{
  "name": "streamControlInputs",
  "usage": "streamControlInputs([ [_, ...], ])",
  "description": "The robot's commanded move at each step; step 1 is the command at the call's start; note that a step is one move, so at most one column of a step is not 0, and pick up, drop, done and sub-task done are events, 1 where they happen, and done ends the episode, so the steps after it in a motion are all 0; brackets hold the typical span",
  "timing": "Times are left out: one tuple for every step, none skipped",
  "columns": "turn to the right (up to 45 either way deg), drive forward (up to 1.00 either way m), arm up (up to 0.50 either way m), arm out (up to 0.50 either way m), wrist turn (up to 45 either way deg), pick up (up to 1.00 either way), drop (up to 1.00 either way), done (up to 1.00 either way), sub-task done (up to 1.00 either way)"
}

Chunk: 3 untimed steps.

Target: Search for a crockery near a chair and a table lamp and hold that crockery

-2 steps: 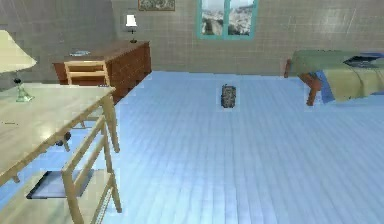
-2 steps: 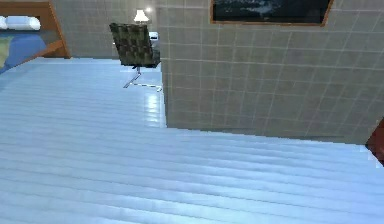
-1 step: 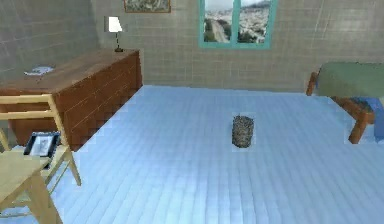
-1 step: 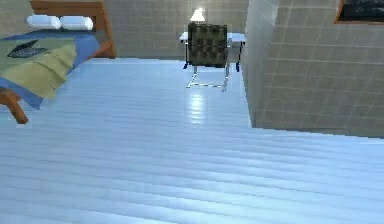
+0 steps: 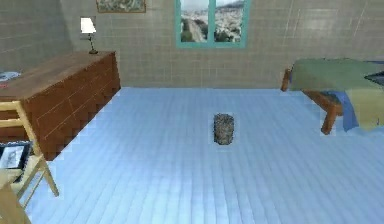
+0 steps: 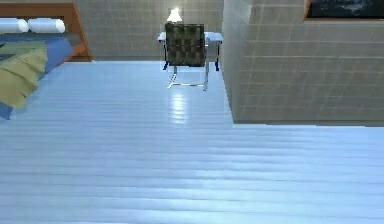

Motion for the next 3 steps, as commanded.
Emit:
streamControlInputs([
  [0.0, 0.25, 0.0, 0.0, 0.0, 0.0, 0.0, 0.0, 0.0],
  [-39.0, 0.0, 0.0, 0.0, 0.0, 0.0, 0.0, 0.0, 0.0],
  [0.0, 0.25, 0.0, 0.0, 0.0, 0.0, 0.0, 0.0, 0.0],
])
